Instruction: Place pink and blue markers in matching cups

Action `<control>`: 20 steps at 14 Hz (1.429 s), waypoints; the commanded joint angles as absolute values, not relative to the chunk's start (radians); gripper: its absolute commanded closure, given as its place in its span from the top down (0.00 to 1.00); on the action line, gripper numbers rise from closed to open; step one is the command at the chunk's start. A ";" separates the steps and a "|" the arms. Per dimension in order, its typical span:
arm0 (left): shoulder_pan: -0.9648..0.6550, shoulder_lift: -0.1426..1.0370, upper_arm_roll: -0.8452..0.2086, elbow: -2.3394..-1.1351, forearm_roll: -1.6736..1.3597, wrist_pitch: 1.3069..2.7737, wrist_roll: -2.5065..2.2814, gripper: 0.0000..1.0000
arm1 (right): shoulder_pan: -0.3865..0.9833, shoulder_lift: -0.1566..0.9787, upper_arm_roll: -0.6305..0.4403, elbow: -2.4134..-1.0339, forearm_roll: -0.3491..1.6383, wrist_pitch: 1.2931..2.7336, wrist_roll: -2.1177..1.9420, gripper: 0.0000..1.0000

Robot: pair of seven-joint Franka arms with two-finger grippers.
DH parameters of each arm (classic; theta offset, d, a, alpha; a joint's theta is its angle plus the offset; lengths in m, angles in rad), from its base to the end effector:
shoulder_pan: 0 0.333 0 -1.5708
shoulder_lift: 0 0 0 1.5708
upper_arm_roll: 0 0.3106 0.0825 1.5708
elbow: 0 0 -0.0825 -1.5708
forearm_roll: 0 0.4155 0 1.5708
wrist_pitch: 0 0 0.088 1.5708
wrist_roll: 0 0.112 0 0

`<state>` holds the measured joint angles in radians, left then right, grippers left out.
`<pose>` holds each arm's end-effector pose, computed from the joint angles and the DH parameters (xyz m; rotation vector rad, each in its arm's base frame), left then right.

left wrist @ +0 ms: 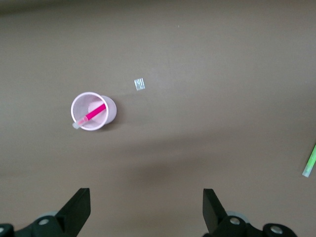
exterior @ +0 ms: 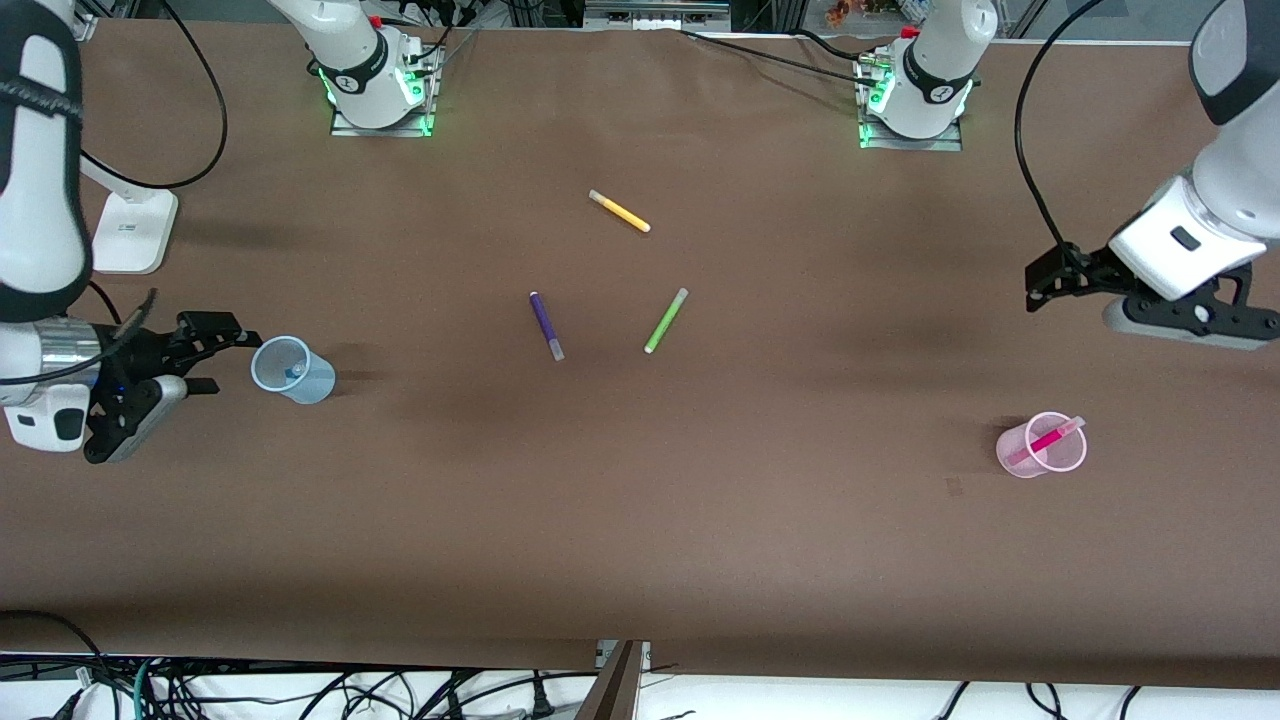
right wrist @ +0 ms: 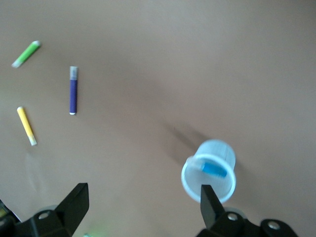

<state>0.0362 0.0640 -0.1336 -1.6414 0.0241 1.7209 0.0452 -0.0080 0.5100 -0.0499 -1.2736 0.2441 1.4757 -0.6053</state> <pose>0.6121 -0.0554 0.5534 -3.1183 0.2275 -0.0258 0.6985 -0.0048 0.4264 -2.7175 -0.7454 0.3109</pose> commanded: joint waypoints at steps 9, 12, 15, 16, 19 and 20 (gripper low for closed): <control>0.127 -0.006 -0.184 -1.694 -0.055 1.715 0.063 1.00 | 0.137 0.194 -0.025 -1.562 0.029 1.472 0.169 1.00; 0.127 -0.006 -0.190 -1.677 -0.055 1.701 0.061 1.00 | 0.135 0.046 -0.026 -1.641 0.015 1.517 0.170 1.00; 0.127 -0.006 -0.190 -1.677 -0.055 1.687 0.063 1.00 | 0.109 -0.032 -0.029 -1.641 -0.011 1.506 0.160 1.00; 0.127 -0.006 -0.190 -1.677 -0.055 1.687 0.063 1.00 | 0.109 -0.038 -0.034 -1.637 -0.011 1.506 0.152 1.00; 0.127 -0.006 -0.184 -1.675 -0.051 1.686 0.063 1.00 | 0.109 -0.037 -0.050 -1.634 -0.015 1.480 0.087 1.00; 0.127 -0.006 -0.184 -1.675 -0.051 1.686 0.063 1.00 | 0.109 -0.032 -0.060 -1.625 -0.014 1.468 0.090 1.00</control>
